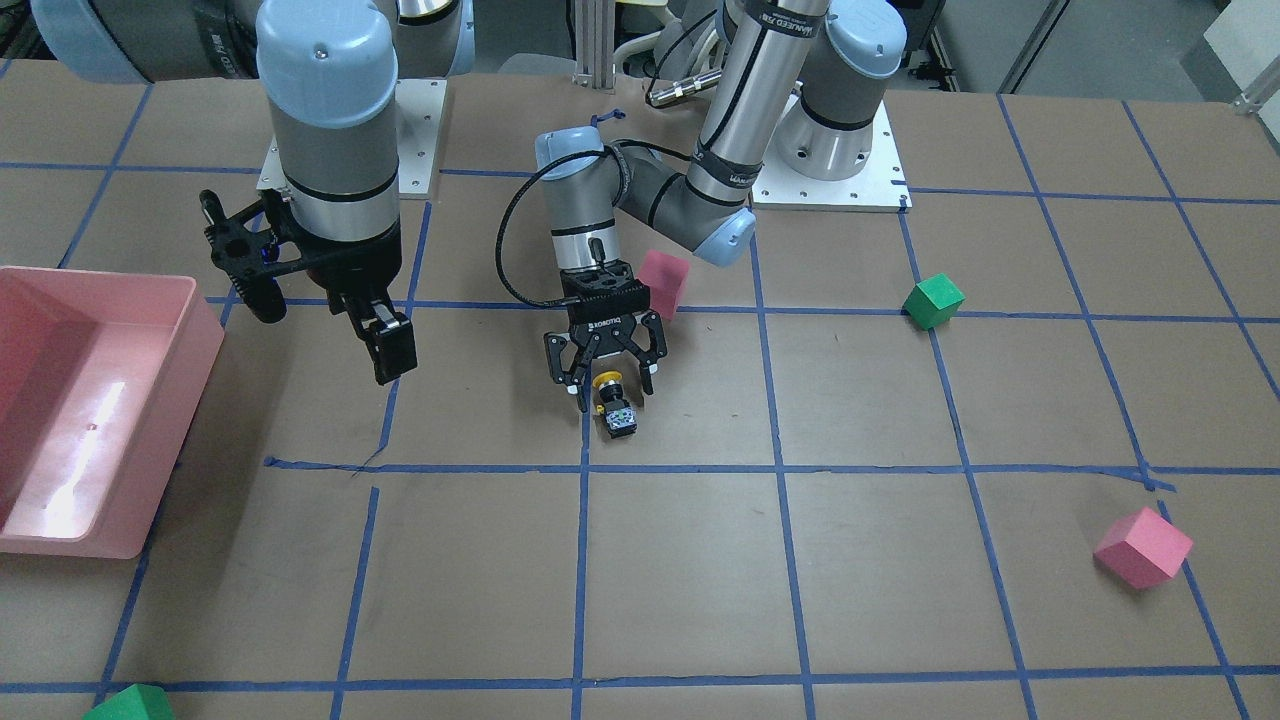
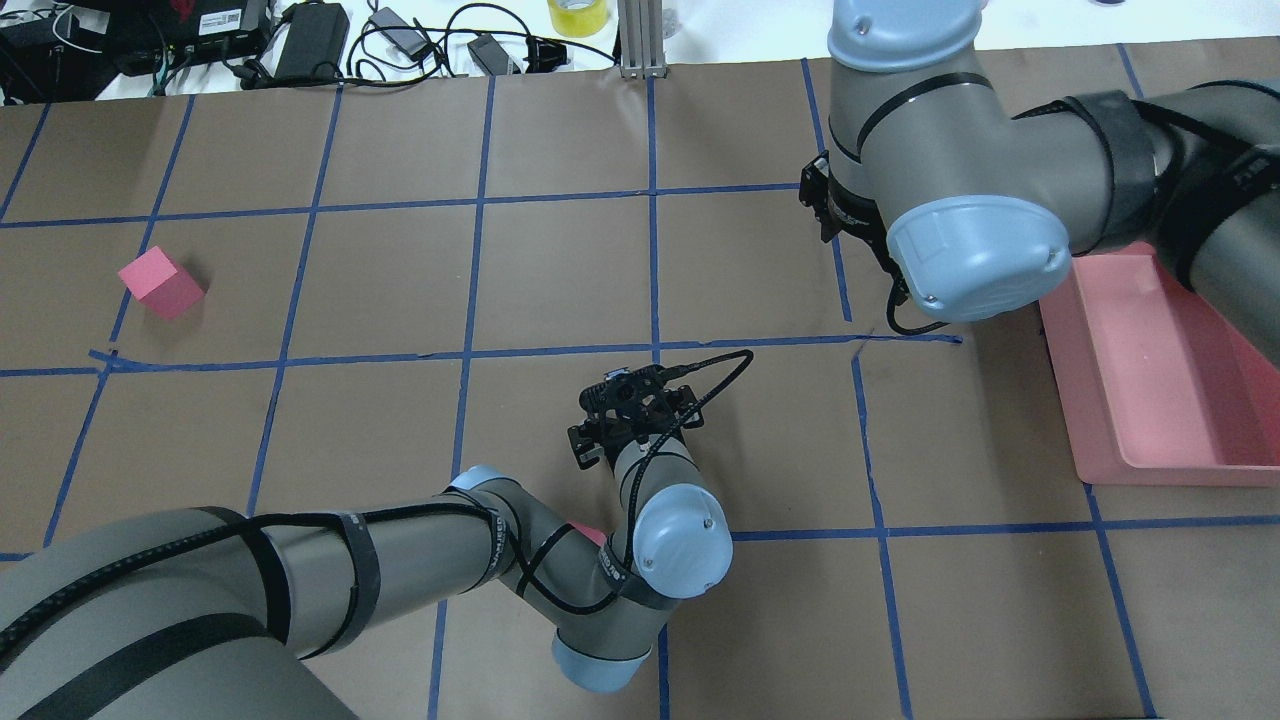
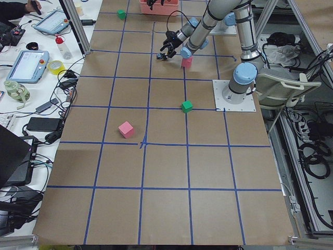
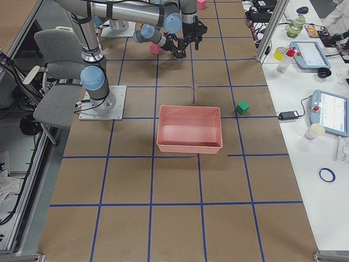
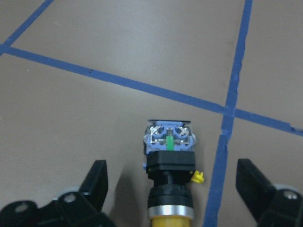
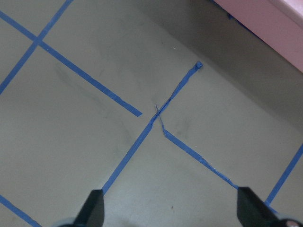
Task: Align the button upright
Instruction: 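Grasp the lying button's body with the left gripper while the right arm withdraws, then lift and rotate the button cap-up with the left gripper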
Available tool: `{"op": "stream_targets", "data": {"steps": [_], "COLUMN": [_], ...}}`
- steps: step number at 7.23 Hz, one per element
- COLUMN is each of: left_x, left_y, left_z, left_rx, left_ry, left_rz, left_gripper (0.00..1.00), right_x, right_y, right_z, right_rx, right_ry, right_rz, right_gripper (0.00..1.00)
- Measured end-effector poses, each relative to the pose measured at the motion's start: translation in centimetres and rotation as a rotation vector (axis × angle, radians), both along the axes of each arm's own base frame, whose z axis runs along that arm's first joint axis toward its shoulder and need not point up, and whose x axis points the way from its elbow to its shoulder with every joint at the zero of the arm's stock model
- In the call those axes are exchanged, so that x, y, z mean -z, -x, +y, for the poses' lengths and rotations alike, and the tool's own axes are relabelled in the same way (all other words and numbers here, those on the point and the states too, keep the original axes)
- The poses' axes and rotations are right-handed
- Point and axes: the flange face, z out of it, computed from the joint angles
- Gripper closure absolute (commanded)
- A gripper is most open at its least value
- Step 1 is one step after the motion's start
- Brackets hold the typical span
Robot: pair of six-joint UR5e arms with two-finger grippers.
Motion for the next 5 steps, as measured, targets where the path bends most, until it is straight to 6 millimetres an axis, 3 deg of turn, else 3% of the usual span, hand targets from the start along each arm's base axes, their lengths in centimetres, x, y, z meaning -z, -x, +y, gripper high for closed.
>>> {"op": "stream_targets", "data": {"steps": [1,2,3,5], "left_x": [0.3,0.5,0.5,0.5], "left_y": [0.0,0.0,0.2,0.6], "left_z": [0.1,0.1,0.2,0.8], "left_rx": [-0.002,-0.002,0.002,0.016], "left_ry": [-0.003,-0.004,-0.004,-0.005], "left_rz": [-0.006,-0.008,-0.008,-0.01], "left_gripper": [0.3,0.38,0.43,0.44], "right_x": [-0.4,-0.6,-1.0,-1.9], "right_y": [0.3,0.7,1.1,1.5], "right_z": [0.3,0.6,0.6,0.5], "right_rx": [-0.033,-0.133,-0.235,-0.365], "right_ry": [-0.017,-0.05,-0.075,-0.129], "right_rz": [0.015,0.052,0.096,0.136], "right_gripper": [0.0,0.0,0.0,0.0]}}
